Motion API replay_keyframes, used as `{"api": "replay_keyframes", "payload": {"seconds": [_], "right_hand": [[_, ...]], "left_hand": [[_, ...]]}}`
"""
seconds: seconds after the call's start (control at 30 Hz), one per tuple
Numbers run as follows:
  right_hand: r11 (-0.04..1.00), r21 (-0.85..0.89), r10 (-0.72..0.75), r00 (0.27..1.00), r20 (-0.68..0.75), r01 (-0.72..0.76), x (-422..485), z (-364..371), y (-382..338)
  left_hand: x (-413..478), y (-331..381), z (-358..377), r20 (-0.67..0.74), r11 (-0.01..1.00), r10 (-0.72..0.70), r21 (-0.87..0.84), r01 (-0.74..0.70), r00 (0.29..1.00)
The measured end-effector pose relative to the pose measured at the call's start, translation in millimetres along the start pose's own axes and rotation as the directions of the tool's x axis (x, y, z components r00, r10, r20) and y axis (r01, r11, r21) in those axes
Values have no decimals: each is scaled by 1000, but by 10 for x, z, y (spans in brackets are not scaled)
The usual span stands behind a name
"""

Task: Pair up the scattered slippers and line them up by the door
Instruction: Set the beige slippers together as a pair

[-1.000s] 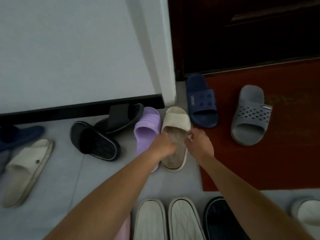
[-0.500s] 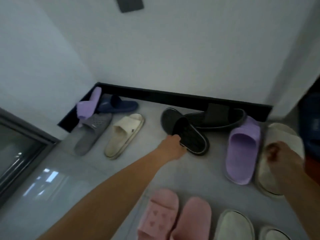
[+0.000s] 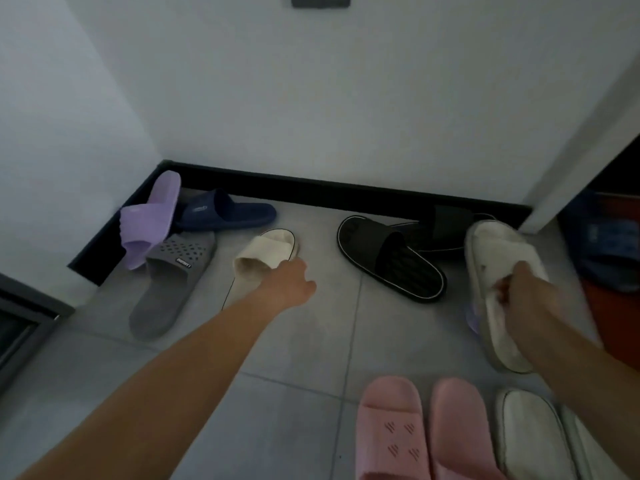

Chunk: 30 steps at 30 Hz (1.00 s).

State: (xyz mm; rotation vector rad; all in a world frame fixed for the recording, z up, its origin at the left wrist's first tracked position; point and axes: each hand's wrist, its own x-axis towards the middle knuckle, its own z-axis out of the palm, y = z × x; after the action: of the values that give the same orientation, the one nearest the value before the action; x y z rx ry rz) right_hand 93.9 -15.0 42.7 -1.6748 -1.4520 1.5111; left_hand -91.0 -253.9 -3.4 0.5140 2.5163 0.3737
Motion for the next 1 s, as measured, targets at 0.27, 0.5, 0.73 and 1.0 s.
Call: {"api": "replay_keyframes", "payload": {"seconds": [0.27, 0.5, 0.73, 1.0], "right_hand": [[962, 194, 160, 973, 165, -191, -539, 1021, 552], [910, 309, 234, 958, 166, -276, -1073, 1520, 692], [908, 251, 282, 932, 229, -337, -1110, 1900, 904], [965, 56, 202, 868, 454, -255, -1092, 2387, 941]], "left_hand": [[287, -45, 136, -140, 956, 140, -239, -171, 980], [264, -388, 256, -168, 897, -60, -442, -21, 984], [325, -592, 204, -182, 892, -36, -449, -50, 983], [448, -824, 175, -237, 946, -75, -324, -6, 969]]}}
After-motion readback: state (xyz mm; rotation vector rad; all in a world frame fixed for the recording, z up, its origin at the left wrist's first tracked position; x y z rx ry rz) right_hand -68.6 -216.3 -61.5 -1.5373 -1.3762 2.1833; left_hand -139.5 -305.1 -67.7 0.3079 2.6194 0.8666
